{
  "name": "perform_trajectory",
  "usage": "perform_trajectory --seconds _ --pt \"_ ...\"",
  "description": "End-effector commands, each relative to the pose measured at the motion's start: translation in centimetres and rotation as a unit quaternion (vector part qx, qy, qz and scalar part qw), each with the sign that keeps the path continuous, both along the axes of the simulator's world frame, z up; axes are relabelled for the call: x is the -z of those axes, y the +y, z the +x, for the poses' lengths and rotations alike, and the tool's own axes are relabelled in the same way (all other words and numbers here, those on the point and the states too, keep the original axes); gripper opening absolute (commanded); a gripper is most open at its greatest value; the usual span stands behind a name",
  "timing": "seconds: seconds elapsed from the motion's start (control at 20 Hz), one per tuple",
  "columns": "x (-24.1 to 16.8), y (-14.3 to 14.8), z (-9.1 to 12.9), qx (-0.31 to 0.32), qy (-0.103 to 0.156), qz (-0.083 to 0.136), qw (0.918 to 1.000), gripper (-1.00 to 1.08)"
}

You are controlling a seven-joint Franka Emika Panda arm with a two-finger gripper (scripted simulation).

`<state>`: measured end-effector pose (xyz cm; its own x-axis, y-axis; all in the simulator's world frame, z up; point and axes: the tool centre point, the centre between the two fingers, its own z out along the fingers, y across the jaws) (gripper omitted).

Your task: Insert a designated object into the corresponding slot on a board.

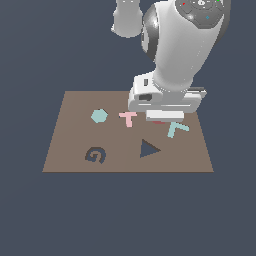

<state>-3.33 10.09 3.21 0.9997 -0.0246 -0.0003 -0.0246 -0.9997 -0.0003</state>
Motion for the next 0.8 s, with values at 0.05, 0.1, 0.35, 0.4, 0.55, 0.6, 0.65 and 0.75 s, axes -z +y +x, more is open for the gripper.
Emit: perform_trajectory --seconds 0.05,0.1,0.35,0.4,0.55,0.6,0.65,0.75 --pt "-0.1 -0.2 1.9 0.064 0.0 0.0 0.9979 -1.0" --pt "-0.1 -0.3 2.5 0.085 0.0 0.0 0.9964 -1.0" --pt "-0.2 -1.4 5.9 0.2 0.0 0.0 0.9798 -1.0" --pt "-0.3 -1.8 6.5 0.224 0.0 0.0 0.9747 -1.0" --pt "-0.3 -3.0 8.4 0.294 0.0 0.0 0.9557 -1.0" --pt "-0.4 -3.4 9.0 0.318 0.0 0.0 0.9482 -1.0" --pt "-0.4 -3.9 9.5 0.341 0.0 0.0 0.94 -1.0" --pt "-0.4 -5.0 10.6 0.387 0.0 0.0 0.9221 -1.0"
